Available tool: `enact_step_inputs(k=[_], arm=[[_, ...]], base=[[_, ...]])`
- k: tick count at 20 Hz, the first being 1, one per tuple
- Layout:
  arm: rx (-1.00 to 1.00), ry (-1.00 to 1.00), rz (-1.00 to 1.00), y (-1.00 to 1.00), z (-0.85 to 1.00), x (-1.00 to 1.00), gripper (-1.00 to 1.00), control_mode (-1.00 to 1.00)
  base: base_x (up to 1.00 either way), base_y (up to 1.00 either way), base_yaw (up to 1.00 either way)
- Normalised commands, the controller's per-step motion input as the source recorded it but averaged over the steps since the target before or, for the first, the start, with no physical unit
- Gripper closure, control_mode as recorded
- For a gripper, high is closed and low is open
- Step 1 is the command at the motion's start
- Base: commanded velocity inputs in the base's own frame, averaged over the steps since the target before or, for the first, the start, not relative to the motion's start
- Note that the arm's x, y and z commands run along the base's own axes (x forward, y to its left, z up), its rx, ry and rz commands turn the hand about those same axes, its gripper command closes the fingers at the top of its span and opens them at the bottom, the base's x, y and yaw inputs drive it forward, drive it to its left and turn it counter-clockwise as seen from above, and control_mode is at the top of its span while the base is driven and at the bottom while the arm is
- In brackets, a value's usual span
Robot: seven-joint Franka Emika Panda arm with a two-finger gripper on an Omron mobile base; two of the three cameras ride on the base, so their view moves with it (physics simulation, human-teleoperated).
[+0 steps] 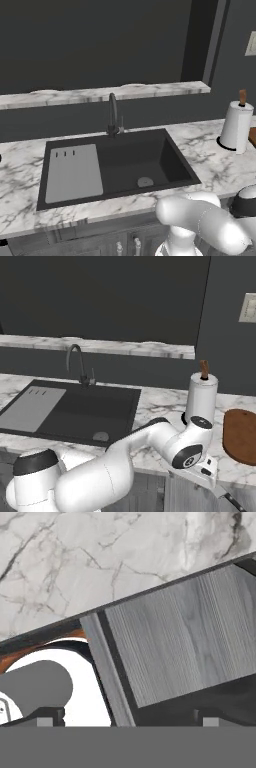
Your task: Pick up the knife from the drawer and place it on the cutting board. Then place the meat from the plate to the cutting board.
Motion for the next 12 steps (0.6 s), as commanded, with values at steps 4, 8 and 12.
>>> enact_step_inputs(k=[4, 8, 12], arm=[[0.12, 0.05, 0.00, -0.62, -0.73, 0.00, -1.00, -1.00], [0.10, 0.02, 0.00, -0.65, -0.56, 0.00, -1.00, -1.00], [0.02, 0.03, 0.00, -0.45, -0.35, -0.01, -1.00, -1.00]], base=[[0.00, 0.00, 0.00], [0.00, 0.00, 0.00], [0.00, 0.00, 0.00]])
